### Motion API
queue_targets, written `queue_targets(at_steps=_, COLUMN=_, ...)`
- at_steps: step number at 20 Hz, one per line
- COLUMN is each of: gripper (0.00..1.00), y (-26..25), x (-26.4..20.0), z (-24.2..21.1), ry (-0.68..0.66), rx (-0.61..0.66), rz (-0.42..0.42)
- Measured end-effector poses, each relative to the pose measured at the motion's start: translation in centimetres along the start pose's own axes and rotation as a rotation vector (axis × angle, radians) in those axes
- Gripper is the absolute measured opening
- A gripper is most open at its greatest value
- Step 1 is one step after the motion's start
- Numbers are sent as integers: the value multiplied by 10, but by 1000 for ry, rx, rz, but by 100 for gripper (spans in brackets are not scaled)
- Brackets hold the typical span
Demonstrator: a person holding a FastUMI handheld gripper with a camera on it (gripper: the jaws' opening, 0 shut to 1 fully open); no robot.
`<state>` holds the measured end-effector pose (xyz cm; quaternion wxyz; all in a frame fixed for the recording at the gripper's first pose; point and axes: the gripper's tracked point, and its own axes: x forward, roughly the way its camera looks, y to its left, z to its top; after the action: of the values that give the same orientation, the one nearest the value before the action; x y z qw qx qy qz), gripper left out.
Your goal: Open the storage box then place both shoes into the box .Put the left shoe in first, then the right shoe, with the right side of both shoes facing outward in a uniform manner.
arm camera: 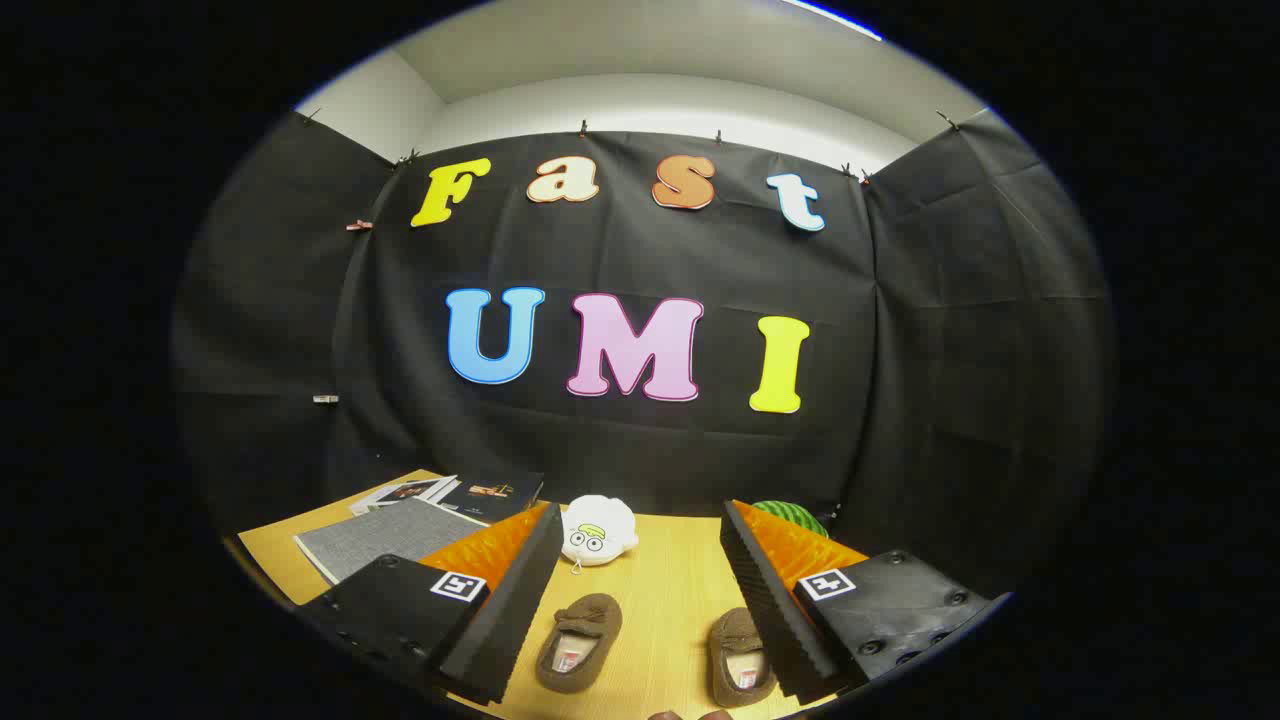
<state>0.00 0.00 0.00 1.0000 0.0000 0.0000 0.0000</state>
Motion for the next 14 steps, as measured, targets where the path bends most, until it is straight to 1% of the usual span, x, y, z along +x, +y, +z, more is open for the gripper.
queue_targets(at_steps=6, gripper=97, y=-6, x=4, z=-2, ry=8, rx=20, rz=-6)
queue_targets(at_steps=11, gripper=97, y=-16, x=10, z=-7, ry=25, rx=0, rz=-16)
queue_targets(at_steps=14, gripper=97, y=-19, x=15, z=-14, ry=27, rx=-6, rz=-3)
